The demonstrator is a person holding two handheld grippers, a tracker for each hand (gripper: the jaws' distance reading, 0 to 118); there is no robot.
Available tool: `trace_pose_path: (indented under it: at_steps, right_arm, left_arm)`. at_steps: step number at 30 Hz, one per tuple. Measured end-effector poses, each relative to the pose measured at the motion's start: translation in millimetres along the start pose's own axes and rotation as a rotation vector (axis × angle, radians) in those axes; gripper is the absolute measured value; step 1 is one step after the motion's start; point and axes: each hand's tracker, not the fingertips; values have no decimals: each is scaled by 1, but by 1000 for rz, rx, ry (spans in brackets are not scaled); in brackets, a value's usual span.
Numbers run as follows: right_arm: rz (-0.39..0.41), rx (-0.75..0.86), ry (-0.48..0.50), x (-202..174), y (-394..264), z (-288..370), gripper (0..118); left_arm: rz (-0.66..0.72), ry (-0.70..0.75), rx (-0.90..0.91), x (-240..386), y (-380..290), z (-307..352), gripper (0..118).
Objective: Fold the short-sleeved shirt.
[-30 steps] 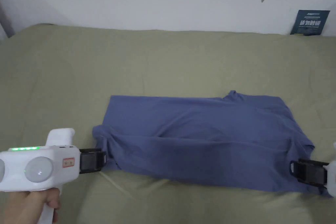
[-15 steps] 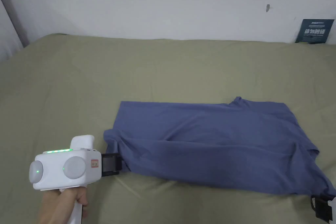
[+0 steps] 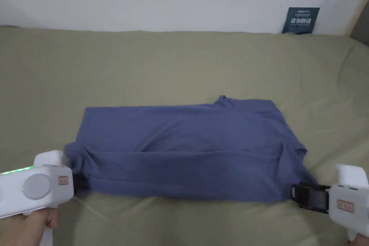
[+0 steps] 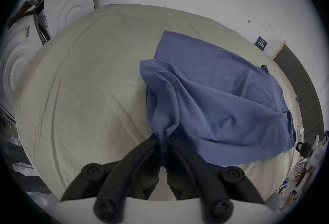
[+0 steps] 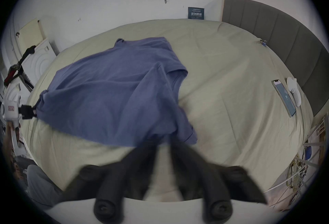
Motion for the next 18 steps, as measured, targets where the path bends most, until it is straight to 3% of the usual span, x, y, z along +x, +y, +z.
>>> trace_pose_path:
  at_steps: [5, 6, 7, 8, 9, 13, 18]
  right_arm:
    - [14, -33, -17, 0, 23, -27, 113]
    - [20, -53, -21, 0, 26, -34, 101]
    - [24, -110, -9, -1, 30, -42, 74]
    - [24, -117, -5, -2, 25, -45, 39]
    - [26, -105, -10, -4, 24, -47, 16]
    - [71, -87, 1, -11, 21, -34, 12]
    - [67, -59, 18, -15, 14, 2, 11]
  left_arm:
    - [-18, 2, -9, -1, 7, 3, 6]
    - [-32, 7, -10, 0, 8, 4, 6]
    - [-39, 11, -12, 1, 10, 4, 6]
    - [-43, 11, -14, 0, 10, 3, 6]
    - [-46, 9, -18, -1, 11, 3, 6]
    - [-69, 16, -31, -4, 10, 4, 6]
    - [-71, 16, -15, -12, 7, 16, 6]
